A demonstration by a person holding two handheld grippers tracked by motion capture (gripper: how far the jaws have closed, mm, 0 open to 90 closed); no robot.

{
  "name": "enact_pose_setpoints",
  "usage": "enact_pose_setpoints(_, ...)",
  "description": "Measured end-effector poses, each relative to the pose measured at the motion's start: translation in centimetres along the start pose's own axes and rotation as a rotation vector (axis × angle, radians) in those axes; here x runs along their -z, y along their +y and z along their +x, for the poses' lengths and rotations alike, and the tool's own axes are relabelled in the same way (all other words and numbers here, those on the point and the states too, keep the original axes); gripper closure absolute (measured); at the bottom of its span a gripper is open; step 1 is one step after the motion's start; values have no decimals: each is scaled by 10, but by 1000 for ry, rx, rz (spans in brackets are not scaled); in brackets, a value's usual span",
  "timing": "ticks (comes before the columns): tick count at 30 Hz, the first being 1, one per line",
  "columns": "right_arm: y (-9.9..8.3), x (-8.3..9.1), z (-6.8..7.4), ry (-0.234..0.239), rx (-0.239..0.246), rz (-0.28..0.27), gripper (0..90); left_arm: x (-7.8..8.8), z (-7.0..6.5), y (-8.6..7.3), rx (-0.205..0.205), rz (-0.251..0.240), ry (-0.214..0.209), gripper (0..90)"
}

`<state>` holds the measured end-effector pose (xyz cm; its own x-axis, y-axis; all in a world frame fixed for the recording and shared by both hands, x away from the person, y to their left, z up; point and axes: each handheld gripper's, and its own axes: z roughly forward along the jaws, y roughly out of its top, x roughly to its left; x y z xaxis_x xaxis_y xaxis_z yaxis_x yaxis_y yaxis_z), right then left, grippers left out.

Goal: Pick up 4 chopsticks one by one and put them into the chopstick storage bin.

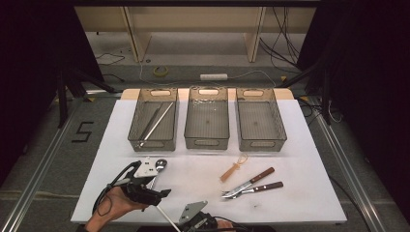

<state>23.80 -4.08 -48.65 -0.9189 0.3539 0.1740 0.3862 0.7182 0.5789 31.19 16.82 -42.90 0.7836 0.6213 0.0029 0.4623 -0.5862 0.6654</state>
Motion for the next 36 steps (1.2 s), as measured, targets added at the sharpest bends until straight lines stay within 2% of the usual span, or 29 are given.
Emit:
enact_pose_setpoints(4, 1, -3, 1, 11, -18, 13, 679, 0, 0, 0, -1, -1, 0, 246)
enact_pose_setpoints(10, 1, -6, -1, 9, -21, 40, 731, 0, -1, 0, -3, 0, -2, 243)
enact_pose_setpoints(16, 2, -7, -3, -7, -32, 48, 803, 0, -2, 1, -10, 5, -6, 242)
enact_pose_setpoints(22, 3, -4, -11, -38, -74, 58, 855, -1, -5, 1, -19, 7, -22, 241)
enact_pose_setpoints(24, 3, -3, -12, -52, -90, 63, 860, -2, -6, 2, -36, 15, -32, 240)
enact_pose_setpoints(31, 5, 1, -13, -59, -90, 75, 864, -3, -12, 2, -82, 30, -63, 241)
enact_pose_setpoints(36, 9, 10, -15, -70, -70, 77, 865, -6, -17, 1, -134, 62, -103, 245)
